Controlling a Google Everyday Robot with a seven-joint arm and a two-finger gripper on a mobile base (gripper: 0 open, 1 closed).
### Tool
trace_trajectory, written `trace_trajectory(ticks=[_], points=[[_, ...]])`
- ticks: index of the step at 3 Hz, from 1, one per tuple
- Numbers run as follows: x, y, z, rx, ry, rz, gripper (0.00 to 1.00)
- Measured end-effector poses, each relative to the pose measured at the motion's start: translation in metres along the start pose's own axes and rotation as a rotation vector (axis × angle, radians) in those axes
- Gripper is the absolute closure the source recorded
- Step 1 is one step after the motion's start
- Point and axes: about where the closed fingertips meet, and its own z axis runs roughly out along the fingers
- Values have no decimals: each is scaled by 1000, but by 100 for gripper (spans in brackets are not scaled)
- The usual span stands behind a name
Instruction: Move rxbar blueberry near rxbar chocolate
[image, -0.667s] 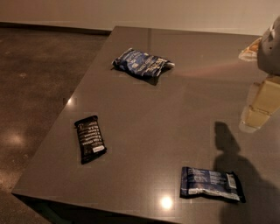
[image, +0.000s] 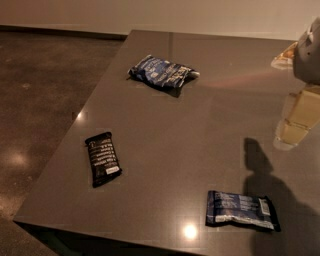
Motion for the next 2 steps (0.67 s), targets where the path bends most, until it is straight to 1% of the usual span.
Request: trace_trajectory(ticks=[1, 2], points=[[3, 9, 3, -41, -23, -27, 0], [11, 28, 4, -83, -45, -61, 0]])
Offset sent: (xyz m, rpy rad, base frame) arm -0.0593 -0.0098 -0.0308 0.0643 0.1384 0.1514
